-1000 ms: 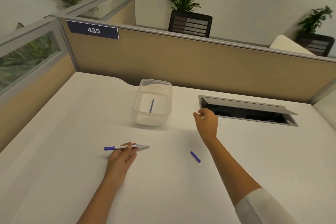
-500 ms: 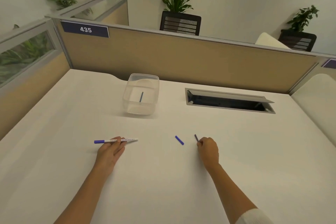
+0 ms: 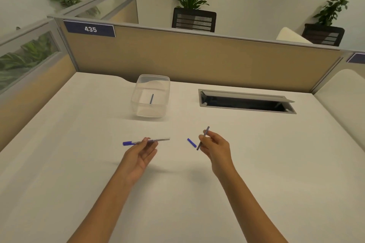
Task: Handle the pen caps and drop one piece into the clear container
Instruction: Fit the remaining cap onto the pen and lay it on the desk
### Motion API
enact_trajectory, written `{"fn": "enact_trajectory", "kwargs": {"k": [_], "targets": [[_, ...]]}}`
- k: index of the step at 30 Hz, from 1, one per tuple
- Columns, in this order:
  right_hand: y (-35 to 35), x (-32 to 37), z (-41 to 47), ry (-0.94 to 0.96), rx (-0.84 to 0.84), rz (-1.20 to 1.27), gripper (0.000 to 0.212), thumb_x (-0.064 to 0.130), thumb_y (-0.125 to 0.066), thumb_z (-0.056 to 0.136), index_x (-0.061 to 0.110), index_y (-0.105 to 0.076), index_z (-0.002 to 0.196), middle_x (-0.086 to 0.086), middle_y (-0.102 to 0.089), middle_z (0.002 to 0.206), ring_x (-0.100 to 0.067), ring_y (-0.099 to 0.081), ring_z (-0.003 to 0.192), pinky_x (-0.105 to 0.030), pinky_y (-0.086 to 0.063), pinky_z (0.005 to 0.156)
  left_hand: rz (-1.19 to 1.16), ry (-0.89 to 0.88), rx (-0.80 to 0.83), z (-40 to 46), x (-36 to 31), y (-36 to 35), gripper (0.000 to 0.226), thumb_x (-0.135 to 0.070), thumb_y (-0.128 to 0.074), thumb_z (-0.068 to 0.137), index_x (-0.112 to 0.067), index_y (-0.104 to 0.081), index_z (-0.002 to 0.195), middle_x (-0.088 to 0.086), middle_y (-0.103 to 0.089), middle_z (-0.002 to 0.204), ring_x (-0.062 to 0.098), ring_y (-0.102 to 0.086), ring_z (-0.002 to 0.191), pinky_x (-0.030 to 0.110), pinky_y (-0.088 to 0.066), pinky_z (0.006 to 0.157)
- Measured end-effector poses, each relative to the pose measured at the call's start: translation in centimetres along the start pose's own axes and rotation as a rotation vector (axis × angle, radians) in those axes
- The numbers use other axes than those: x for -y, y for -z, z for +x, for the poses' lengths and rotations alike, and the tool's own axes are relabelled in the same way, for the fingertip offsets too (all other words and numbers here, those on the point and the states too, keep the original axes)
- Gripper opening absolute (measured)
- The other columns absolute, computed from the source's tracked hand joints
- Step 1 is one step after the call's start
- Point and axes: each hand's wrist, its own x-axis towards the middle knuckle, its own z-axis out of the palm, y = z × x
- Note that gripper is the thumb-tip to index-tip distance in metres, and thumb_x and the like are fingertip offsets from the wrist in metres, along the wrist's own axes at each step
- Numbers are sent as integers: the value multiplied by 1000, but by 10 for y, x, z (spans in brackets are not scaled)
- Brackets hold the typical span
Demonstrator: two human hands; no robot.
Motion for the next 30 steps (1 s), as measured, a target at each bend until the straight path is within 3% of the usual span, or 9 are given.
{"fn": "enact_trajectory", "kwargs": {"k": [4,9,14,17,20,26,30], "targets": [[-18,23,-21,0,41,279,15,18,-63,88,7,-66,98,-6,-73,87,-20,-73,82,-23,-59,67,-60,19,68,-16,8,-34,13,-11,-56,89,-4,-67,88,9,-77,80,19,-74,79,31,-60,70],[-28,42,-33,9,12,399,13,19,-58,91,8,-62,98,-4,-75,82,-23,-74,77,-25,-59,60,-142,54,97,-28,11,-60,17,-11,-58,87,-3,-72,84,13,-77,84,22,-74,80,34,-61,67],[-27,45,-38,106,-1,333,14,19,-58,91,10,-61,100,-8,-73,91,-20,-73,78,-23,-58,60,-182,75,102,-34,15,-72,23,-12,-58,87,-2,-75,77,15,-77,86,24,-74,80,35,-61,62],[-26,43,-38,315,-46,154,6,19,-57,92,22,-59,97,-4,-70,95,-12,-72,82,-18,-56,62,-208,96,90,-35,17,-75,20,-11,-58,87,-1,-74,81,17,-76,88,26,-74,81,35,-61,61],[-28,41,-38,477,-14,8,14,19,-57,92,32,-60,96,2,-69,94,-8,-69,86,-14,-54,62,-247,125,80,-36,22,-78,16,-10,-59,86,1,-70,90,18,-76,88,26,-74,81,36,-61,61],[-32,45,-26,489,83,-118,21,22,-66,85,38,-61,99,18,-69,88,-3,-67,83,-13,-54,61,-378,243,107,-34,28,-82,18,-11,-59,86,2,-67,95,18,-76,84,23,-74,76,35,-61,68],[-30,38,-13,456,63,-147,25,25,-69,83,33,-60,105,15,-69,89,-6,-67,83,-12,-53,63,-416,248,106,-25,27,-80,18,-10,-60,86,3,-68,94,17,-76,85,23,-74,76,36,-60,70]]}}
